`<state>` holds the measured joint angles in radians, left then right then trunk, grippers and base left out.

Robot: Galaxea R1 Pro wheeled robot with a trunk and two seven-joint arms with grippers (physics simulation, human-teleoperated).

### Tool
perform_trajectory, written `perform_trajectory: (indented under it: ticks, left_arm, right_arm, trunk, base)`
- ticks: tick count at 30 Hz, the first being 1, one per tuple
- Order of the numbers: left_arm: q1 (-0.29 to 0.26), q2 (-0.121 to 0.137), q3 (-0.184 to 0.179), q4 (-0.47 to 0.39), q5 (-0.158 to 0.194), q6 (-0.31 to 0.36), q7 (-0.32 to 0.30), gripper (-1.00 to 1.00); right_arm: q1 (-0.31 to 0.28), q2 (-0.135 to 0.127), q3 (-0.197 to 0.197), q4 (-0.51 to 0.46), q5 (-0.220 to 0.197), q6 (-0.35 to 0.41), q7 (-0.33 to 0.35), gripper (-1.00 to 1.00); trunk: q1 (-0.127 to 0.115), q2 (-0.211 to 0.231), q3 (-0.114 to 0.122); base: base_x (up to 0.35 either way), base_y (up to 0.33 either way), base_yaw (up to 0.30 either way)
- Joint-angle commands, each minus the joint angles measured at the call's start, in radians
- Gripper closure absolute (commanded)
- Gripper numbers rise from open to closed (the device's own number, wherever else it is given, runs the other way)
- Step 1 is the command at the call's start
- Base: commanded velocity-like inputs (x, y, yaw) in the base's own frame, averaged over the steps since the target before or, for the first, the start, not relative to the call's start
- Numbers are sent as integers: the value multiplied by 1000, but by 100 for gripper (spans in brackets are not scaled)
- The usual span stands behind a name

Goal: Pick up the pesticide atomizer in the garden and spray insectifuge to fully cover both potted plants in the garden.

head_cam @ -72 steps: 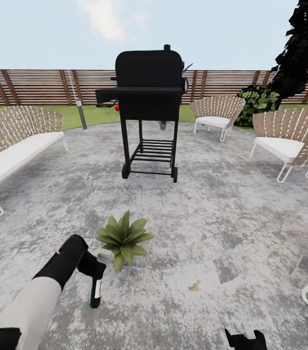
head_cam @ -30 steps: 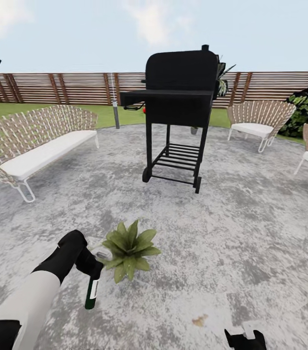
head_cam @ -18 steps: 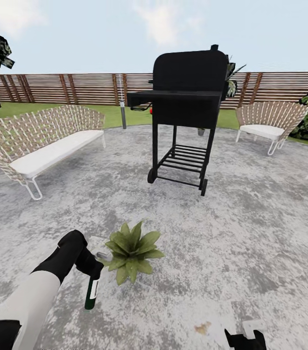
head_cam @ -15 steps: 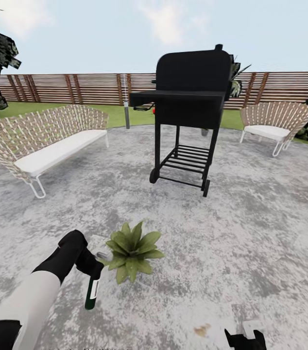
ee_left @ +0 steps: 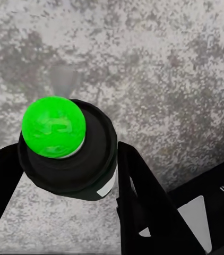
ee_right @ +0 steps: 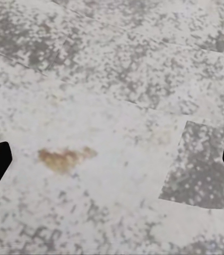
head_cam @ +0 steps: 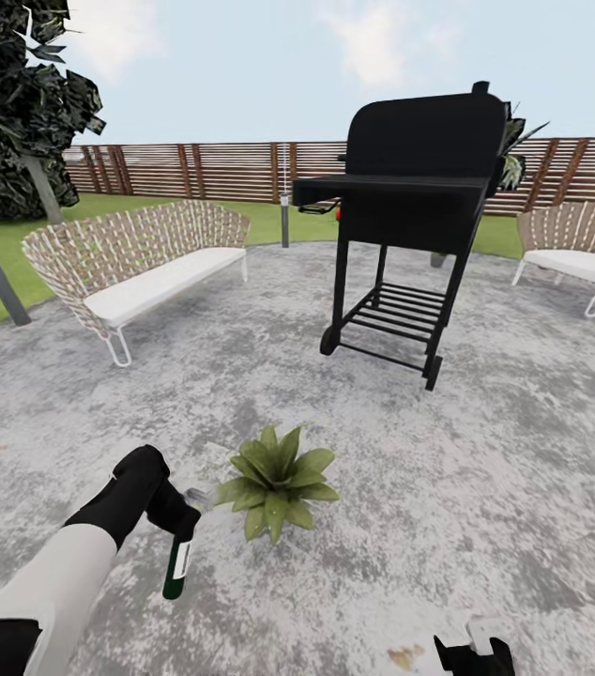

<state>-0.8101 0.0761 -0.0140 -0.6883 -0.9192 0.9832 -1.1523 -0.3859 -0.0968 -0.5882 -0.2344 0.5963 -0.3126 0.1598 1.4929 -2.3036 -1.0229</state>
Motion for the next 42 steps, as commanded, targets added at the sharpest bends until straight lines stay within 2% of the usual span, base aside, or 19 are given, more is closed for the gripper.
perform_trajectory:
  ticks: [1, 7, 15, 23, 25, 27, 29, 31, 33, 35, 37, 39, 42]
  left_arm:
    - [6, 2, 0, 2, -7, 6, -8, 100]
    - [17, -10, -1, 10, -9, 5, -10, 100]
    - [17, -12, 1, 10, -9, 5, -10, 100]
    - [15, -12, -4, 10, -8, 4, -12, 100]
    - [7, -15, -31, 10, -3, 6, -14, 100]
    - [-1, -36, -65, 12, -2, 7, -25, 100]
    - [-33, -54, -90, 13, -10, 8, -91, 100]
    - [-68, -58, -122, 27, -23, 10, -123, 100]
    - [-83, -60, -138, 43, -27, 13, -138, 100]
    - [-85, -54, -147, 52, -30, 14, -147, 100]
    - [-79, -33, -151, 57, -32, 6, -151, 100]
    - [-64, 0, -152, 57, -32, 0, -152, 100]
    - [-24, 22, -152, 58, -35, -5, -153, 100]
  right_arm:
    - [-1, 0, -9, 0, 3, -3, 7, -100]
    - [-1, 0, -9, 0, 3, -3, 7, -100]
    - [-1, 0, -9, 0, 2, -3, 7, -100]
    - [-1, 0, -9, 1, 3, -3, 7, -100]
    - [-1, 0, -9, 0, 3, -3, 6, -100]
    - [-1, 0, -9, 0, 2, -3, 6, -100]
    - [-1, 0, -9, 0, 3, -3, 6, -100]
    - [-1, 0, -9, 0, 2, -3, 6, -100]
    - [-1, 0, -9, 0, 2, -3, 6, -100]
    - [-1, 0, -9, 0, 2, -3, 6, -100]
    - [-1, 0, -9, 0, 2, -3, 6, -100]
    - [-1, 0, -9, 0, 2, -3, 6, -100]
    - [-1, 0, -9, 0, 3, -3, 6, -100]
  trunk:
    - [0, 0, -1]
    - [0, 0, -1]
    - [0, 0, -1]
    - [0, 0, -1]
    - [0, 0, -1]
    - [0, 0, -1]
    - [0, 0, -1]
    - [0, 0, -1]
    - [0, 0, -1]
    - [0, 0, -1]
    - [0, 0, -1]
    - [0, 0, -1]
    - [0, 0, -1]
  base:
    - [0, 0, 275]
    - [50, 0, 121]
    - [253, -86, 2]
    - [20, -115, 92]
    - [0, -6, 51]
    - [0, -1, 7]
    - [0, 0, 1]
    - [0, 0, 0]
    - [0, 0, 0]
    - [0, 0, 0]
    - [0, 0, 0]
    - [0, 0, 0]
    - [0, 0, 0]
